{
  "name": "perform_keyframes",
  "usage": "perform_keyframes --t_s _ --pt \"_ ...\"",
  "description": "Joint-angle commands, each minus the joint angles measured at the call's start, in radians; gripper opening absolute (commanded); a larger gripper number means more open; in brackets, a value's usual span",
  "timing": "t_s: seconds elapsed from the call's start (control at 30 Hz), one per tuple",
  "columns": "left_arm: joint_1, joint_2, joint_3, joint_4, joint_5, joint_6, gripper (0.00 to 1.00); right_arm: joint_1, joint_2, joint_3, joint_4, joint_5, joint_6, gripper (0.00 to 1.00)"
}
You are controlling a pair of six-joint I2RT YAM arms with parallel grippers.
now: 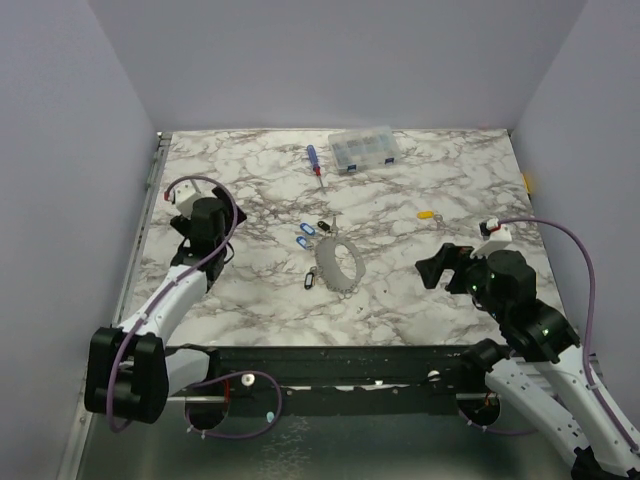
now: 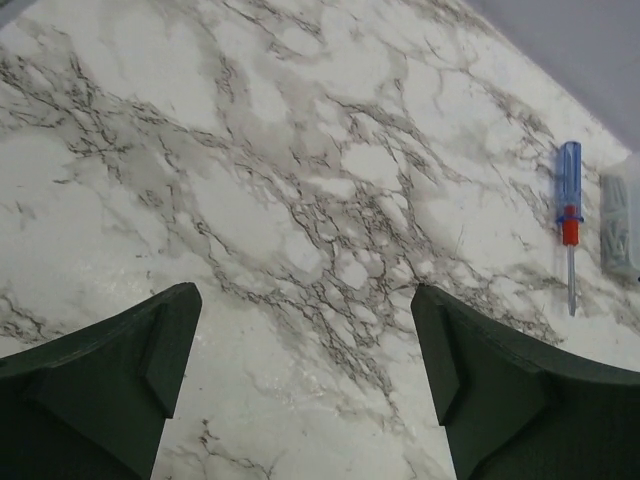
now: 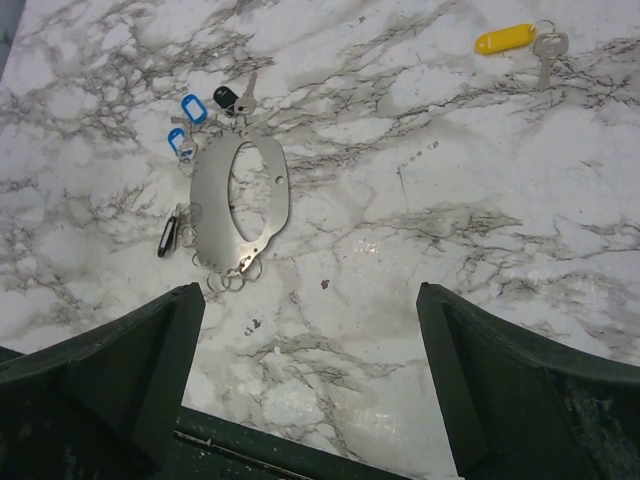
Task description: Put the keys on the keyring
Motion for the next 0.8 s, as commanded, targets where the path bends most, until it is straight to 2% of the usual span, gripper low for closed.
perform_keyframes --t_s 0.0,0.2,0.57,0.77 --pt "-0.013 0.064 0.144 -0.288 0.182 0.036 0.91 0.001 0.003 -0.015 0.022 -0.029 -0.016 1.0" --pt "-0.223 0.095 0.256 -0.397 0.218 0.197 0.9 0.001 0.01 -0.014 0.021 -0.027 -0.018 1.0" --pt "-0.561 0.157 0.366 -0.407 0.367 0.656 0.92 0.002 0.015 -0.017 0.023 -0.047 -0.023 1.0" --pt "-0.769 0.235 0.38 -0.415 0.349 0.867 0.8 0.002 0.017 -0.016 0.024 -0.053 -0.023 1.0"
